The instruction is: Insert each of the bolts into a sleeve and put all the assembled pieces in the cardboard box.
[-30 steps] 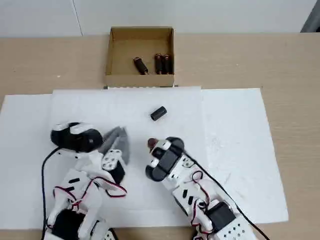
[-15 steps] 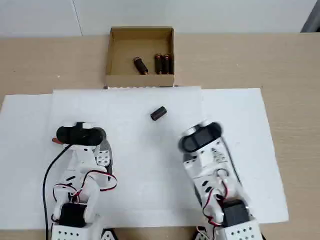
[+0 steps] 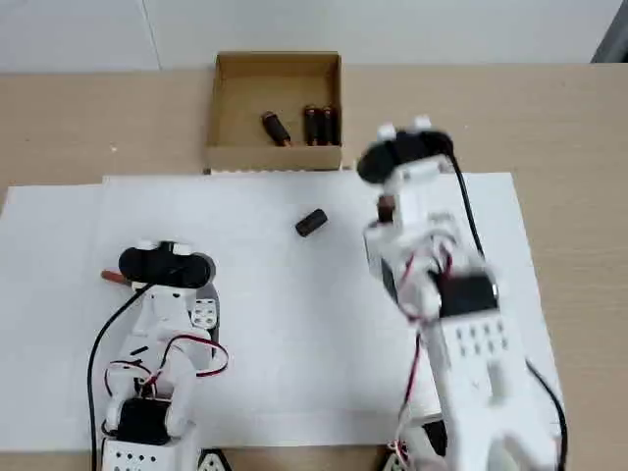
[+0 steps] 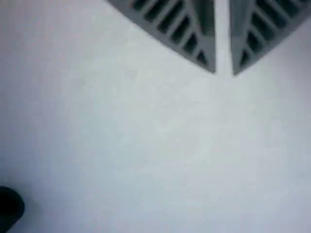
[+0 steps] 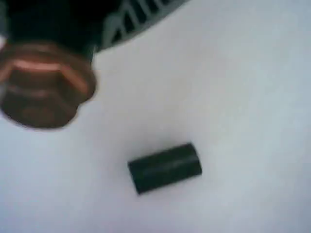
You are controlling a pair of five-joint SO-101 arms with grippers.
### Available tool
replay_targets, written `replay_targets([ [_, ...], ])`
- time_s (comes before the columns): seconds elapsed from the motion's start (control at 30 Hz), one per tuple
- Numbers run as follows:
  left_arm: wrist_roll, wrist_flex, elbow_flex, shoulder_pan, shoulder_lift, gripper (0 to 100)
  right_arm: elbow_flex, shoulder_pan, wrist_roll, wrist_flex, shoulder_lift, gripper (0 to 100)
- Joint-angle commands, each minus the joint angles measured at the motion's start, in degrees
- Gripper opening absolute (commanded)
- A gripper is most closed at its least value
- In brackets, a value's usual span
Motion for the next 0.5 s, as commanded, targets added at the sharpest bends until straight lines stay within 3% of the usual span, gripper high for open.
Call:
replay_targets([
  [0.0,-0.35,0.18,-0.22,-0.18,-0.53,1,-12.92,0.4,-0.53,-3.56,10.07,0.3],
  [0.47,-0.26,0.18,-0.22,-0.18,-0.53,1,-40.97,-2.07,17.14,-20.53,44.62,0.4],
])
